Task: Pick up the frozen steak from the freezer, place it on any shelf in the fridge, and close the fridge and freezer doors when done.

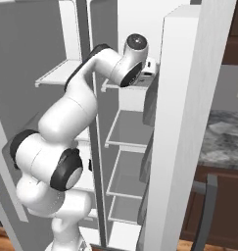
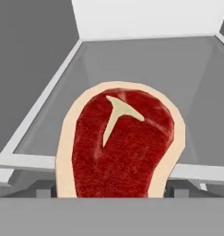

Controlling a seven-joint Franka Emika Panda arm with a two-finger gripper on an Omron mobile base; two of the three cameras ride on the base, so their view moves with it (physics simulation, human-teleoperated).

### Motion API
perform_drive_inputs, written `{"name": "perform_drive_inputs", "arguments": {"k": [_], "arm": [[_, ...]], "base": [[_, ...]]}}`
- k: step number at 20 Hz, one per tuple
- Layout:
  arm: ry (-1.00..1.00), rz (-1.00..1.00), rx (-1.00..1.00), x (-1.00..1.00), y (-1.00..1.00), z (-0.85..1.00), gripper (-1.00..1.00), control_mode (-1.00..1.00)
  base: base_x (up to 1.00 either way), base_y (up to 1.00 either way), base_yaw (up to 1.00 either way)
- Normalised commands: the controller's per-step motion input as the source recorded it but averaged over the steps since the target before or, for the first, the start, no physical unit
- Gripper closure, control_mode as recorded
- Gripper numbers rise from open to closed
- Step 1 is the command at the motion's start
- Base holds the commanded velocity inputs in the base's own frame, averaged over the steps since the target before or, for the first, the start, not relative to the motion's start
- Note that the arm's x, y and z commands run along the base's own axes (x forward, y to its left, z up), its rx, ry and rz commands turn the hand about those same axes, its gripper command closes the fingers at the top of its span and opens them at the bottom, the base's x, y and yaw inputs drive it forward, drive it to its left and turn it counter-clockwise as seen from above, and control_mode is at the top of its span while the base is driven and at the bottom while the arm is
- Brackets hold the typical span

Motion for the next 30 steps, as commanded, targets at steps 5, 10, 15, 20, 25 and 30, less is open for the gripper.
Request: {"name": "perform_drive_inputs", "arguments": {"k": [5,10,15,20,25,30], "arm": [[0.09,0.08,0.00,0.79,-0.02,-0.26,1.00,-1.00],[0.07,0.09,0.00,0.64,0.00,-0.37,1.00,-1.00],[0.05,0.07,0.00,0.33,0.02,-0.53,1.00,-1.00],[0.01,0.03,0.00,0.21,0.07,-0.50,-1.00,-1.00],[-0.10,0.00,-0.04,-0.03,0.59,-0.26,-1.00,-1.00],[-0.10,0.00,-0.06,-0.08,0.44,-0.22,-1.00,-1.00]], "base": [[0.00,0.00,0.00],[0.00,0.00,0.00],[0.00,0.00,0.00],[0.00,0.00,0.00],[0.00,0.00,0.00],[0.00,0.00,0.00]]}}
